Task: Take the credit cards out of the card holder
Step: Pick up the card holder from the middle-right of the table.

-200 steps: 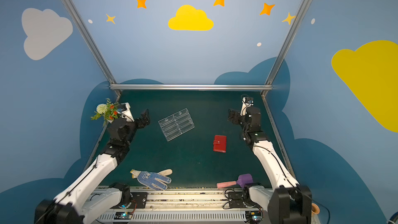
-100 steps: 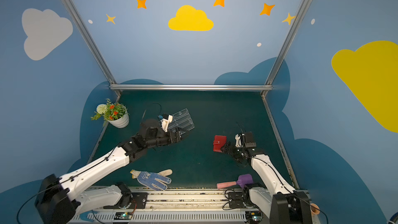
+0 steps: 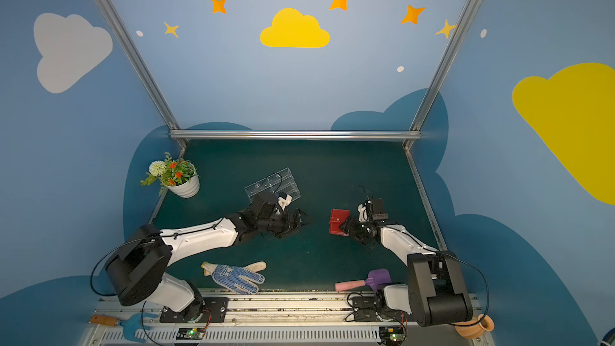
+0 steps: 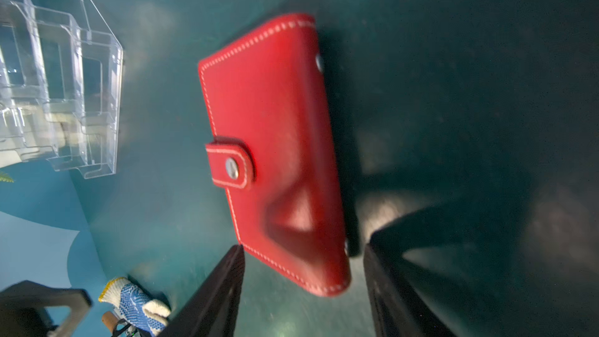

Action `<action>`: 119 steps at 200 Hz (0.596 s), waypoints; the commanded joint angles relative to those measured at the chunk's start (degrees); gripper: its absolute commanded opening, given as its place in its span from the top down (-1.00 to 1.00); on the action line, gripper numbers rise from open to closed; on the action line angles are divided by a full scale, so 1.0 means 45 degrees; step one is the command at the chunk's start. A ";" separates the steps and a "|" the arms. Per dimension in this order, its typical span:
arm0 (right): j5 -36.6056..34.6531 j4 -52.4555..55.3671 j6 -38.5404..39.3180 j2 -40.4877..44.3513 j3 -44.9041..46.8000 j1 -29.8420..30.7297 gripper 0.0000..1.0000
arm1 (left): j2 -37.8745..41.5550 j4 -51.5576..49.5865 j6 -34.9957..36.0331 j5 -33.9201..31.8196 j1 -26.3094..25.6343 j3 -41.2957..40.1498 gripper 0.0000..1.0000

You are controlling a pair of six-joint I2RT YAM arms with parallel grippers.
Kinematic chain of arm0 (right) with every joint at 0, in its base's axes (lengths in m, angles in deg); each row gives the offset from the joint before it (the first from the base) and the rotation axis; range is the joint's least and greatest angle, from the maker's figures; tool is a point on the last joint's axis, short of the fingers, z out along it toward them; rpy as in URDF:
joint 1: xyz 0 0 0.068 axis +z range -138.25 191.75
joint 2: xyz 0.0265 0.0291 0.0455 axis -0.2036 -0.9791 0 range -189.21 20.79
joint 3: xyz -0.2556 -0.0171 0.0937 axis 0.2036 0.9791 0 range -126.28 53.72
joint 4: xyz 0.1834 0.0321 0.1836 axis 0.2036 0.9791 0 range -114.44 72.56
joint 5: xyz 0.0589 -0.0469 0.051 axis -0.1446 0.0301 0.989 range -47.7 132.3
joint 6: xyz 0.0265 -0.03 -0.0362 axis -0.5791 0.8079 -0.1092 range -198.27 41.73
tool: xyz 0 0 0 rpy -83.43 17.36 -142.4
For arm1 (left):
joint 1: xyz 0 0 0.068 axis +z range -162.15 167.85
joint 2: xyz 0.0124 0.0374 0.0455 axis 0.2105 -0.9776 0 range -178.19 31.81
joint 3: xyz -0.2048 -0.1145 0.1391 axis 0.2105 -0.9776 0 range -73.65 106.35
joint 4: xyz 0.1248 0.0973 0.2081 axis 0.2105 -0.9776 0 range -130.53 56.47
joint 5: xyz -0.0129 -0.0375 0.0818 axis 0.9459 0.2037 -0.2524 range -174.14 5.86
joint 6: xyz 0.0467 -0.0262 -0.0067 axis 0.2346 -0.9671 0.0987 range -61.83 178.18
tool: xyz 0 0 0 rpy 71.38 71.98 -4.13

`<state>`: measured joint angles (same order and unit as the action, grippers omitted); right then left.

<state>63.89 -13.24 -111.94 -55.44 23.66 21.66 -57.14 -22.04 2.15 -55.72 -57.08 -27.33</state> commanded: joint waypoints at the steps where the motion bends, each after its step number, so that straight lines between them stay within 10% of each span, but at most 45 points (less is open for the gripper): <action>1: -0.0620 -0.0426 0.0217 -0.0623 -0.0084 0.0004 -0.20 | -0.0408 0.0534 -0.0068 0.0160 -0.0147 0.0537 -0.84; 67: -0.0224 -0.0433 0.0385 -0.0687 -0.0095 0.0385 0.99 | -0.1760 0.0832 -0.0487 0.0107 -0.0194 0.1100 -0.72; 119: -0.1819 0.0656 0.0700 0.0934 -0.0417 0.2320 1.00 | -0.2166 0.0504 -0.0615 -0.0143 -0.0324 0.1507 -0.72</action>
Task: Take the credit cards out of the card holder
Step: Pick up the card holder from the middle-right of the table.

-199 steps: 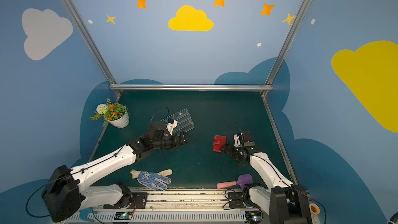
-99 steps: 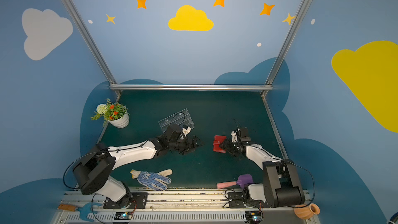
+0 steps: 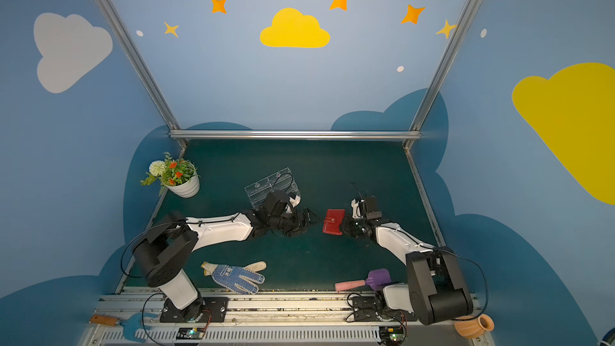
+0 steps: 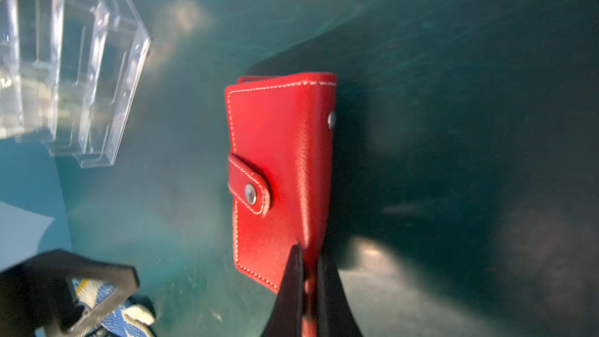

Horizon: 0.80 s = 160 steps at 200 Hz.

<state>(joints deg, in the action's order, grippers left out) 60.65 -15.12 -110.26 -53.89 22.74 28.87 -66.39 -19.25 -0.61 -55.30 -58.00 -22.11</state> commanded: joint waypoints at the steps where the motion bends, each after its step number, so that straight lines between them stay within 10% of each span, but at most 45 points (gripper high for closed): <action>1: -0.1134 0.1093 0.0328 0.0603 -0.0209 0.0751 1.00 | -0.0122 -0.0123 -0.0003 -0.0246 -0.0132 0.0344 -0.72; 160: -0.3153 0.1137 0.0427 0.1126 -0.0645 0.4285 1.00 | -0.1488 -0.5372 0.2765 -0.3102 -0.1032 0.2902 -0.08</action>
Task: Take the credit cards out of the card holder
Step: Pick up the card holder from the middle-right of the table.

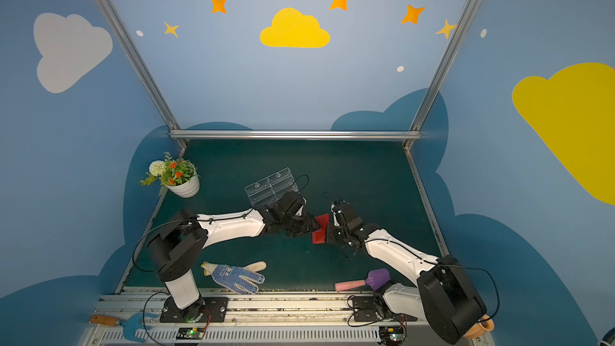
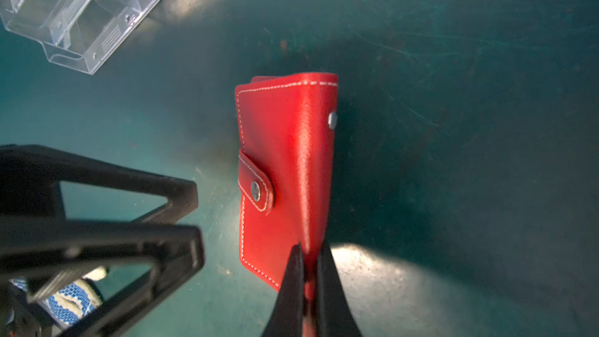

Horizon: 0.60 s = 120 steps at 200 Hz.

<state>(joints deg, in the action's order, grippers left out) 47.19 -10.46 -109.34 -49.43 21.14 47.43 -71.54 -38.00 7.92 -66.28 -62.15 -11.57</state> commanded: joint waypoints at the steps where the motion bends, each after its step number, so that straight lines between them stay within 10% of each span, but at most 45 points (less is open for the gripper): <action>1: -0.0155 0.0090 0.0224 0.0135 -0.0285 0.0159 1.00 | -0.0348 -0.1229 0.0883 -0.0696 -0.0105 0.0589 -0.08; 120: -0.0151 -0.0399 0.0184 -0.0351 -0.0475 0.0989 1.00 | -0.1422 -0.3676 0.1952 -0.2360 -0.0616 0.2031 -0.06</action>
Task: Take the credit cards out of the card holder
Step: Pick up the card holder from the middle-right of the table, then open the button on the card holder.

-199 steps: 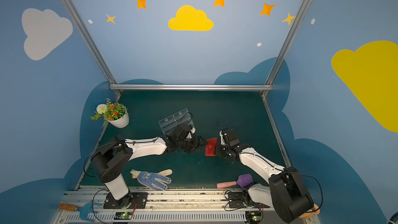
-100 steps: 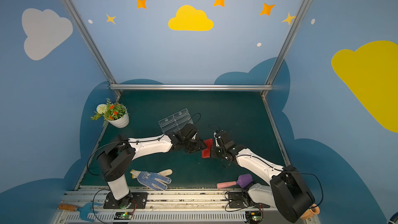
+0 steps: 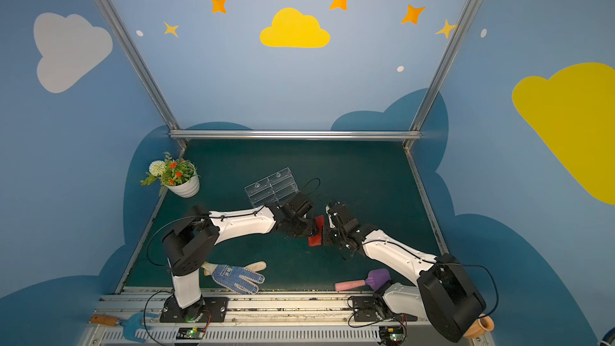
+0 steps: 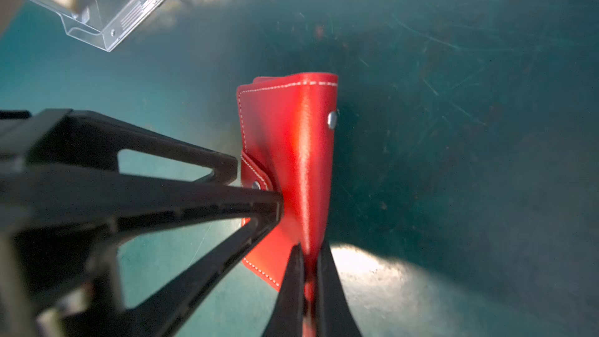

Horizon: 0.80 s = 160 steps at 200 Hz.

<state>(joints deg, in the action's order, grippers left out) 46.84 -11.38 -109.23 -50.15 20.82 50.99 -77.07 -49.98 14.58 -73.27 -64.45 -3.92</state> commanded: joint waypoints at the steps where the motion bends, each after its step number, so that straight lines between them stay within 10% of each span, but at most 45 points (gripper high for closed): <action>1: -0.0072 -0.0201 0.0161 -0.0202 -0.0402 0.0211 1.00 | -0.0196 -0.1043 0.0489 -0.0830 -0.0112 0.0347 -0.05; 160: 0.0474 -0.0682 0.0371 -0.0446 -0.0070 0.0459 1.00 | -0.0455 -0.1466 0.0700 -0.2074 -0.0118 0.0597 0.56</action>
<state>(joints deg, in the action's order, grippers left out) 47.41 -14.57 -108.95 -51.96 20.82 52.41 -77.29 -54.02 17.29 -78.80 -65.73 -1.56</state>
